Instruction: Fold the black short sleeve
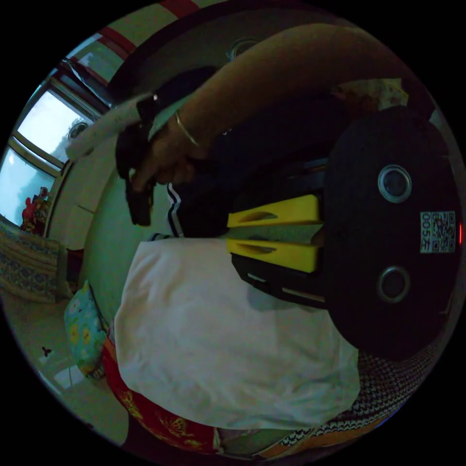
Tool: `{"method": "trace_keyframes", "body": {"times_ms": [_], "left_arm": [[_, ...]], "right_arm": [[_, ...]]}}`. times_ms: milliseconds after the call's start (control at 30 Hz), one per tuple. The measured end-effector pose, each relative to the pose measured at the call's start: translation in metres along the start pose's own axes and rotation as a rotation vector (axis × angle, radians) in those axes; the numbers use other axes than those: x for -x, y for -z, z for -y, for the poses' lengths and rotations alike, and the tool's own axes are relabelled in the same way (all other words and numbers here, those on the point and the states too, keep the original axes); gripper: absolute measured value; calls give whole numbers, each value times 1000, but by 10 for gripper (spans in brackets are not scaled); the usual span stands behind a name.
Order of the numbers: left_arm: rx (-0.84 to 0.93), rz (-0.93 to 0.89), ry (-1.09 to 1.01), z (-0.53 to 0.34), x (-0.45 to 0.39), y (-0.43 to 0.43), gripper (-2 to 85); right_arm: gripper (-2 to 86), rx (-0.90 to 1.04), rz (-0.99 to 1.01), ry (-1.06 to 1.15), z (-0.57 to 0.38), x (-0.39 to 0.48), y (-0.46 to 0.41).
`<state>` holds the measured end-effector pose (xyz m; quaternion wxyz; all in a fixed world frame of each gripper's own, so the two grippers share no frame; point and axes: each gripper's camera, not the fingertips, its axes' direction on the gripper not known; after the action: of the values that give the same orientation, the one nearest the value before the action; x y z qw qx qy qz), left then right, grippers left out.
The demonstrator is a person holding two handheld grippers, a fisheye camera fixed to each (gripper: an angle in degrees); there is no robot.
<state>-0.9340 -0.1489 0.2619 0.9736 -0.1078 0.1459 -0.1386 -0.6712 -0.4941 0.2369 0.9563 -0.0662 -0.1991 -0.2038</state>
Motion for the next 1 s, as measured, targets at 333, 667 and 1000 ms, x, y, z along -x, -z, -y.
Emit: {"method": "trace_keyframes", "body": {"times_ms": [333, 667, 1000], "left_arm": [[-26, 24, -12, 17, 0, -3, 55], [-27, 57, 18, 35, 7, -12, 54], [-13, 62, 33, 46, 6, -28, 51]], "right_arm": [[84, 5, -8, 67, -92, 10, 11], [82, -45, -83, 115, -130, 32, -11], [61, 80, -263, 136, -126, 35, -74]]}}
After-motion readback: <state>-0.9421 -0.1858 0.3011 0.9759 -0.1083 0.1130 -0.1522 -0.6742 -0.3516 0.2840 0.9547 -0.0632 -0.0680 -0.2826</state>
